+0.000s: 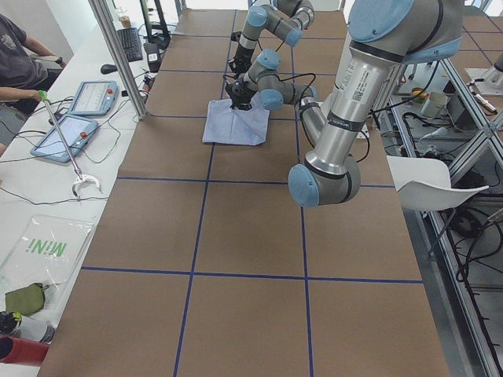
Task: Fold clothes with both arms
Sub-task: 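Lift the near half with both grippers and fold it toward the far edge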
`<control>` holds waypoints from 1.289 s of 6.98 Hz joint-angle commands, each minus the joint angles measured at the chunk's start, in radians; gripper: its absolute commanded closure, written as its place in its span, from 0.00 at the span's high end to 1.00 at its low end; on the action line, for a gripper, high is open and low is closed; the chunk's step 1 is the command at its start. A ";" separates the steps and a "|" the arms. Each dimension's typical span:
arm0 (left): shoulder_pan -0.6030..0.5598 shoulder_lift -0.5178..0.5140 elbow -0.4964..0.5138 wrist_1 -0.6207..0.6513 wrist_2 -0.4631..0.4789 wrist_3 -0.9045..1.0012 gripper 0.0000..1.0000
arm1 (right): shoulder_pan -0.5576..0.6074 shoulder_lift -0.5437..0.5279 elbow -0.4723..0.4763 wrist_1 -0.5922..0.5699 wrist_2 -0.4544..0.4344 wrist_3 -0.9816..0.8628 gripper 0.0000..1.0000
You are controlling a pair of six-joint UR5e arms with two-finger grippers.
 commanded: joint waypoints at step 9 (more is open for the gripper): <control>-0.081 -0.127 0.469 -0.282 0.002 0.086 0.14 | 0.102 0.230 -0.655 0.391 0.061 -0.193 0.99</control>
